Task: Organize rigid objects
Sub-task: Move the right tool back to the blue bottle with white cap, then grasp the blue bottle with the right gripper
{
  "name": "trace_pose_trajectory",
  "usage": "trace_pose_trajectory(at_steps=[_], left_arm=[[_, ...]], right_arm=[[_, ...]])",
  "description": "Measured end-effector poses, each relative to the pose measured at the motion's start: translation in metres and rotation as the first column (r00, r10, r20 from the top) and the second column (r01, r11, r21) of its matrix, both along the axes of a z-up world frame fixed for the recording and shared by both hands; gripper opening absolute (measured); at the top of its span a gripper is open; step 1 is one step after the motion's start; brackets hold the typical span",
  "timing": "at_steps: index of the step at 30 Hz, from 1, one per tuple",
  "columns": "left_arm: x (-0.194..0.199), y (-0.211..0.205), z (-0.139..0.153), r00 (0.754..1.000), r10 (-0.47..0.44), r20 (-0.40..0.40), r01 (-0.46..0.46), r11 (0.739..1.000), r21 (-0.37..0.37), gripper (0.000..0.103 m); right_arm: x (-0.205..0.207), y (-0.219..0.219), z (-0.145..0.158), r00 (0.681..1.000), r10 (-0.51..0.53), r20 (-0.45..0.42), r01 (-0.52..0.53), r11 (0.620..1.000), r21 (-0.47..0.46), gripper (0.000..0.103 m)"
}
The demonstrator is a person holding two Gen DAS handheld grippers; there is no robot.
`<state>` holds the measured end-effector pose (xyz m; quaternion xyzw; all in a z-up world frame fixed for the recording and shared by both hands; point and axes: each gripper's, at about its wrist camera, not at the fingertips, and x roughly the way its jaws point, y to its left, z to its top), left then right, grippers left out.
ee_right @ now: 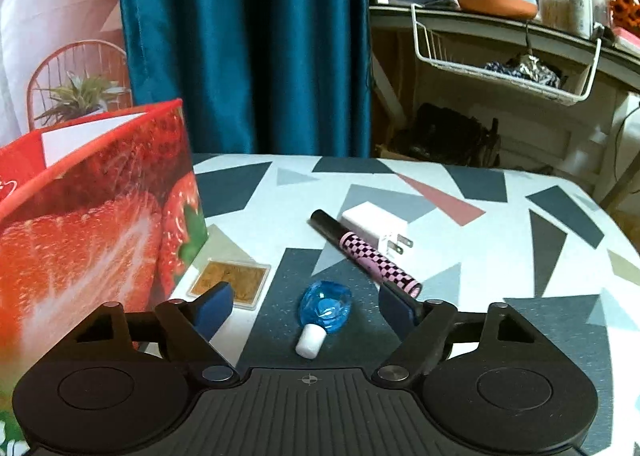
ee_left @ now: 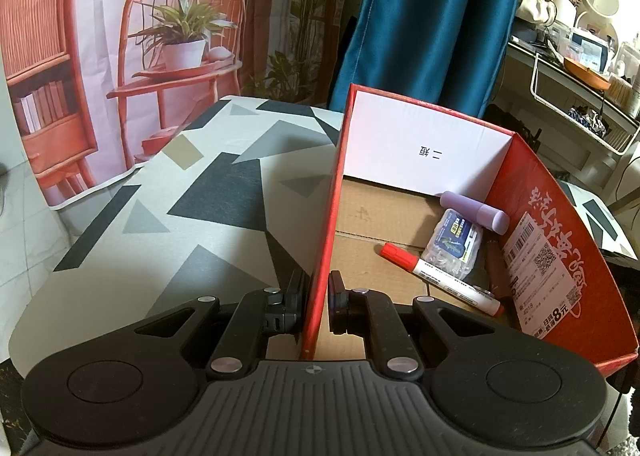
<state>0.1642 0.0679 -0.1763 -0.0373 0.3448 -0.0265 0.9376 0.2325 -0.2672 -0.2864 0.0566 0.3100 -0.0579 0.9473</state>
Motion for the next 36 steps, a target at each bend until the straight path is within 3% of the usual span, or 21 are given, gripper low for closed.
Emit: trace_pose_trajectory(at_steps=[4,8,24,27,36], left_arm=[[0.000,0.000,0.000,1.000,-0.001,-0.001,0.001,1.000,0.007,0.012],[-0.001,-0.001,0.001,1.000,-0.004,-0.004,0.004,1.000,0.016,0.012],[-0.001,-0.004,0.002,1.000,0.002,-0.004,-0.002,0.999,0.035,0.013],[-0.001,-0.004,0.002,1.000,0.006,0.000,-0.006,0.999,0.036,0.013],[-0.001,-0.004,0.002,1.000,0.005,0.000,-0.005,0.999,0.044,0.013]], right_arm=[[0.008,-0.009,-0.008,0.997,-0.073,-0.020,0.074,0.997,0.033,0.060],[0.009,-0.014,-0.015,0.990,-0.139,-0.033,0.138,0.990,-0.042,0.045],[0.005,-0.035,-0.020,0.994,-0.101,-0.040,0.105,0.988,0.116,0.040],[0.004,-0.033,-0.020,0.993,-0.110,-0.043,0.113,0.988,0.101,0.030],[0.006,-0.022,-0.019,0.997,-0.057,-0.046,0.060,0.997,0.058,0.029]])
